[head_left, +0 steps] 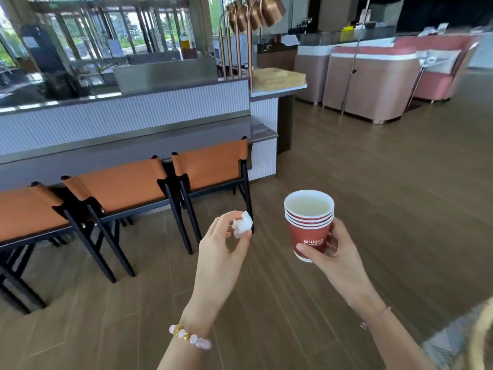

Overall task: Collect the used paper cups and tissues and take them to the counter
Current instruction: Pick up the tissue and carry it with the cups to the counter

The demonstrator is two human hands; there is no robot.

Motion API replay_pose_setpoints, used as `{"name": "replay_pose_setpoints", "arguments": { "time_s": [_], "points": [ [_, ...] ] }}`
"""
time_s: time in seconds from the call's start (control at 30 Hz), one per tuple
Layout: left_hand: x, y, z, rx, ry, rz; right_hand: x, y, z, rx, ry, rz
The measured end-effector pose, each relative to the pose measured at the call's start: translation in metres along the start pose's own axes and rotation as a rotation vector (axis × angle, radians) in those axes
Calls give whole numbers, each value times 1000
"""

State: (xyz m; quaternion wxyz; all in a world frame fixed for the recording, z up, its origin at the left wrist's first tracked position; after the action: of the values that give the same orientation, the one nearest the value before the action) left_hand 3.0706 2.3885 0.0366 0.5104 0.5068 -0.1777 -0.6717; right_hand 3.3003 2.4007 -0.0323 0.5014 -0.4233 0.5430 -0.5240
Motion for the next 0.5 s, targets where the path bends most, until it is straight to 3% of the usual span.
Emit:
{"name": "replay_pose_setpoints", "arguments": {
  "time_s": [0.5],
  "points": [
    [-223, -62, -163, 96, -112, -41, -229, 17, 66, 58, 184, 6]
  ]
}}
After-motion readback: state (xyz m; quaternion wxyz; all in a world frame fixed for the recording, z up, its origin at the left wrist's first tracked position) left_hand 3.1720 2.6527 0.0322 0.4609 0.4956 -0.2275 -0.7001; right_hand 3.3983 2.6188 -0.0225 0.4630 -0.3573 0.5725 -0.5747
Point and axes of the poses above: each hand's wrist, its own x-axis away from the middle knuckle, its own z-axis out of the back of the hand, y = z × x, the point moved 9 cm from there along -x, towards the middle knuckle, and after that the axes turned 3 degrees about -z, right-handed, at the moved point
